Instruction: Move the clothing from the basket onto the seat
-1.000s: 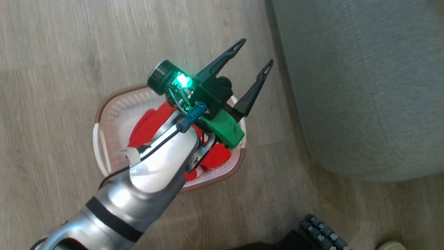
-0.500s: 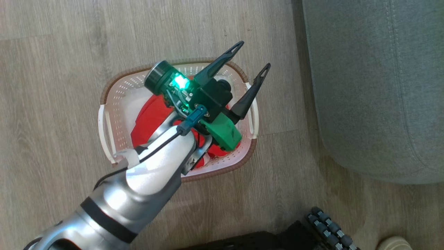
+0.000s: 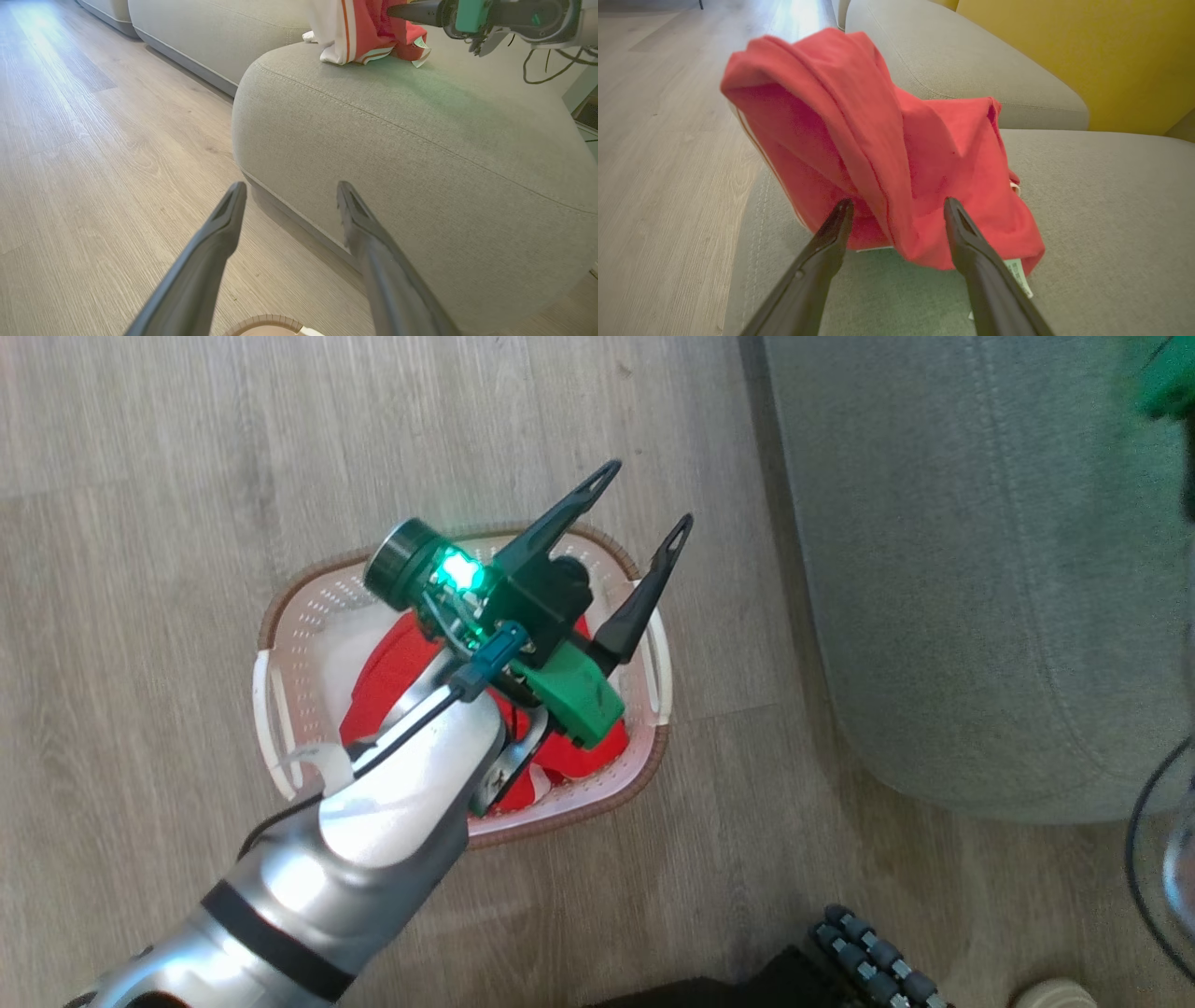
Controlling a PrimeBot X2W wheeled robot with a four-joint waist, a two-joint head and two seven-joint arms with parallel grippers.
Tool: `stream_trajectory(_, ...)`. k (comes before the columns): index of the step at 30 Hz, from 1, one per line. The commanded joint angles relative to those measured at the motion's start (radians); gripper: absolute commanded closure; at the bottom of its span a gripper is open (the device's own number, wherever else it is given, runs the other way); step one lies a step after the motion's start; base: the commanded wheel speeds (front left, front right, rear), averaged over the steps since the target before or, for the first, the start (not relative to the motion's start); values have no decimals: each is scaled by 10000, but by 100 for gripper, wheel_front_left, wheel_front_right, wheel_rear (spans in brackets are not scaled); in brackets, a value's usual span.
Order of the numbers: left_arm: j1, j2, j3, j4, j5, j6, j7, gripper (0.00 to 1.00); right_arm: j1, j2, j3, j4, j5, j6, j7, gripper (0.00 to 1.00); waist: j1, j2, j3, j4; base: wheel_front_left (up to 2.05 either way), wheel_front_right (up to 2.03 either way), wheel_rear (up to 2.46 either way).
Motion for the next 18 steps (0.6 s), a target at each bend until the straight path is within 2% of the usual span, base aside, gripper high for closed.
stream_trajectory(1,87,123,295,-292,-27,72,-61,0,201,-12,180,-396,130,-4,-91,0,0,0,-115,-86,0,0,0)
stream_trajectory(10,437,232,587,-296,-344,232,-214,0,1990,-65,1992,-2179,1631,-4,-91,0,0,0,-835,-270,0,0,0)
stream_trajectory(18,1072,198,1131,-304,-712,437,-327,0,2686,-230,2797,-3421,2162,-4,-91,0,0,0,-1991,0,0,0,0)
